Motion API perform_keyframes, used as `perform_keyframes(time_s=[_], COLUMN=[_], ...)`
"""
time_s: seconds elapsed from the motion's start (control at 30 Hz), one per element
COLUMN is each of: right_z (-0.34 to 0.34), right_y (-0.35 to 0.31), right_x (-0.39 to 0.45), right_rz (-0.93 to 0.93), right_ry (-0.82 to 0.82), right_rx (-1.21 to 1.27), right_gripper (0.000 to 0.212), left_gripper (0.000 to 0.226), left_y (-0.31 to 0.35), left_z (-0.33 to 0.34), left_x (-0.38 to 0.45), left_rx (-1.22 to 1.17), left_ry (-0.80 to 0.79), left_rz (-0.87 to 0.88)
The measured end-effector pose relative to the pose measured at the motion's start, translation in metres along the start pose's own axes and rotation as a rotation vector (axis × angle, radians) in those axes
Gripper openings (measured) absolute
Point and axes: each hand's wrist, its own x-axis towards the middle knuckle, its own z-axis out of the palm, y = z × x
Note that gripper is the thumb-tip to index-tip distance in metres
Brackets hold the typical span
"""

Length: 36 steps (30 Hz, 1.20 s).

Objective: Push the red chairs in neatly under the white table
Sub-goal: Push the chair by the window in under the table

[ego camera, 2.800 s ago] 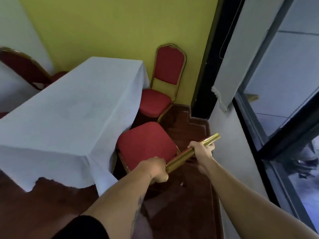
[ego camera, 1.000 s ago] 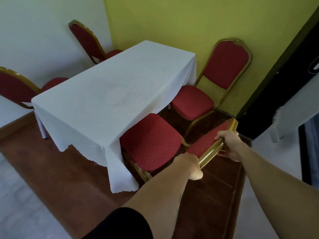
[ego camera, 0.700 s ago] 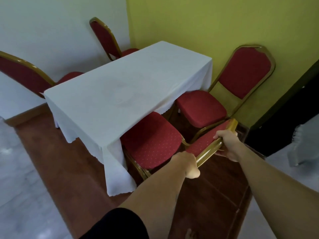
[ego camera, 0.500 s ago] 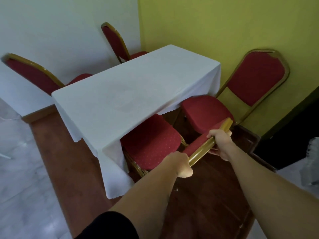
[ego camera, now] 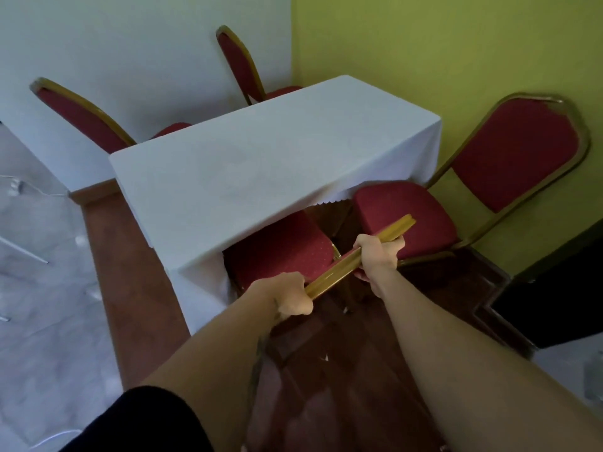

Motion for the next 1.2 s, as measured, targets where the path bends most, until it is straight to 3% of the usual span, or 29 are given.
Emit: perform_keyframes(time_s=[0.27, 0.4, 0.57, 0.73, 0.83, 1.0, 1.2], right_z=[0.021, 0.021, 0.016, -0.011, -0.035, -0.087, -0.164], right_y=[0.014, 0.013, 0.007, -0.004, -0.017, -0.046, -0.091], right_x=[-0.002, -0.007, -0.005, 0.002, 0.014, 0.043, 0.098], right_rz=[-0.015, -0.004, 0.017, 0.062, 0.016, -0.036, -0.107], right_ry=[-0.03, -0.04, -0.075, -0.16, -0.12, -0.059, -0.042], right_rx=[-0.079, -0.086, -0.207, -0.167, -0.163, -0.279, -0.373], right_gripper=[0.098, 0.088, 0.089, 0.077, 0.077, 0.083, 0.078], left_gripper=[0.072, 0.069, 0.047, 0.072, 0.066, 0.047, 0.051], left_y=[-0.022, -0.028, -0.021, 0.002, 0.023, 0.085, 0.178], left_z=[-0.022, -0.023, -0.038, -0.059, -0.079, -0.11, -0.121], left_x=[-0.02, -0.019, -0.019, -0.003, 0.01, 0.028, 0.068], left_rx=[-0.009, 0.025, 0.155, 0.128, 0.011, 0.022, 0.03], left_ry=[-0.051, -0.054, -0.131, -0.254, -0.198, -0.044, 0.143], left_rz=[0.023, 0.04, 0.03, 0.042, 0.139, 0.385, 0.532])
